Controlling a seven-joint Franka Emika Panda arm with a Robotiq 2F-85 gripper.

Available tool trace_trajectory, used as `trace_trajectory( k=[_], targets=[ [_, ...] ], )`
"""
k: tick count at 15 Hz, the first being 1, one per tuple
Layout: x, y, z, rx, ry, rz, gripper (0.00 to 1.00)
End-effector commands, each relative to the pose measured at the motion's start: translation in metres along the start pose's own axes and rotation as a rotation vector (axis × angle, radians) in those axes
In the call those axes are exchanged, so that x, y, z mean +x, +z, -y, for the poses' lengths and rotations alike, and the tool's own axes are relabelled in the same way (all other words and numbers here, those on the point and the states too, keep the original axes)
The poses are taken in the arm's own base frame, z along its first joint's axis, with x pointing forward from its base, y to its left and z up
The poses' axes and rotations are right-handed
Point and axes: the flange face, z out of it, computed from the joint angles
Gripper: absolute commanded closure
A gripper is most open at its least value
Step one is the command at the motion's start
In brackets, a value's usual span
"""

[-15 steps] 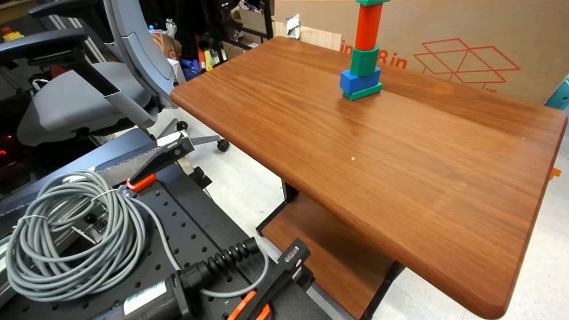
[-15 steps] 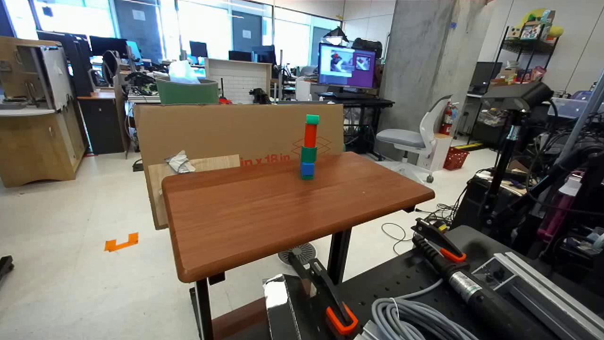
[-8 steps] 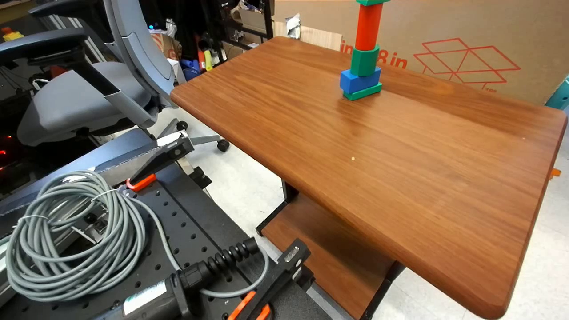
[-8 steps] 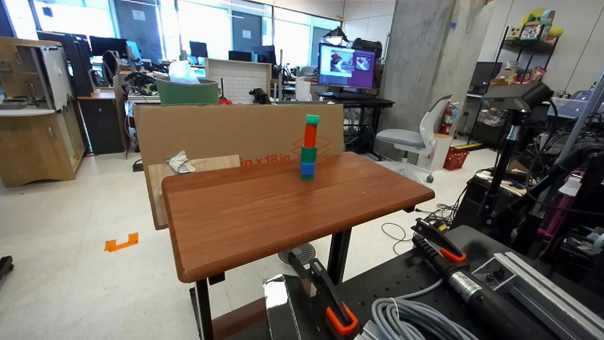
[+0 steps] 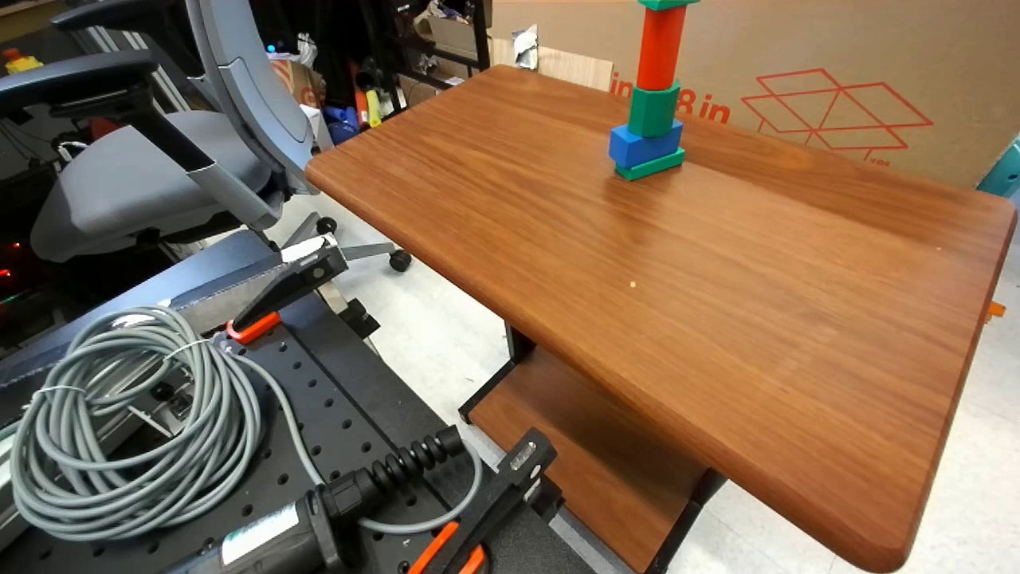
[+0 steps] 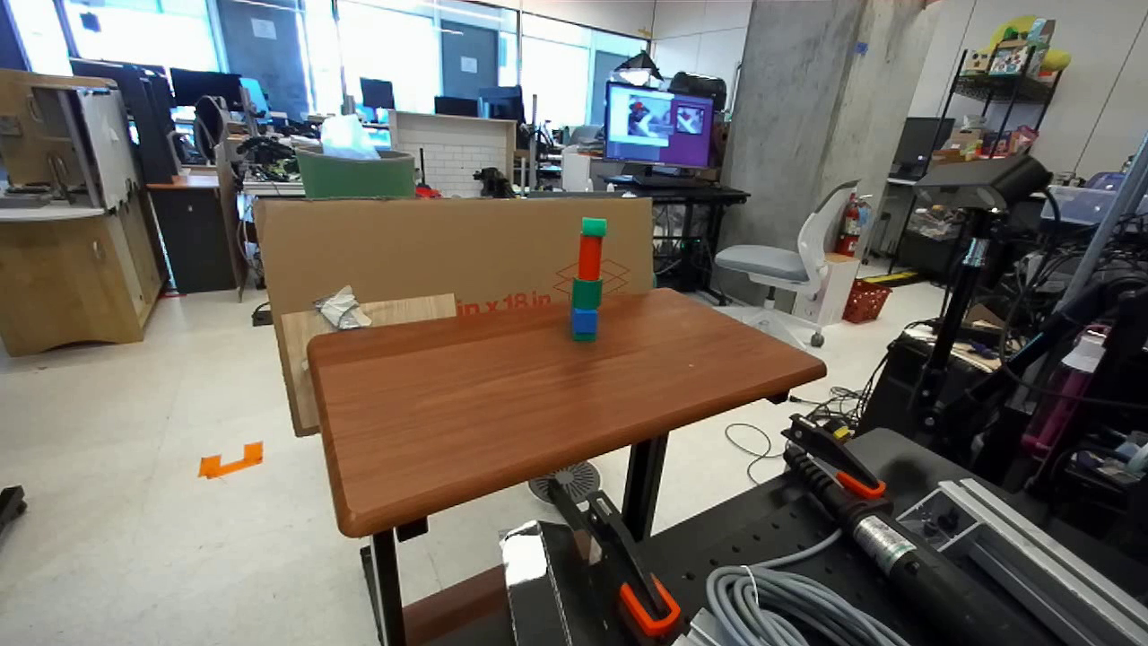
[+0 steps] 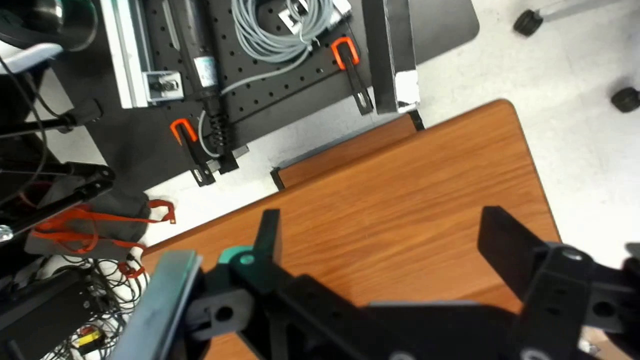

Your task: Pick up the green object and put on the table

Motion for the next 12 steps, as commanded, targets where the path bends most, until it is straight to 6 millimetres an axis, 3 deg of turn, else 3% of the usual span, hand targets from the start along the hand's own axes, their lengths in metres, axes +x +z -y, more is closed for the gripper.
trace_trajectory(
  k=[1,6,12],
  targets=[
    [0.028,0.019,-0.001,0.106,0.044,-0.097,0.0],
    [0.061,0.043,-0.013,0.188,0.063,-0.154,0.0],
    [0.096,0.053,-0.051,0.193,0.132,-0.131,0.0]
  ],
)
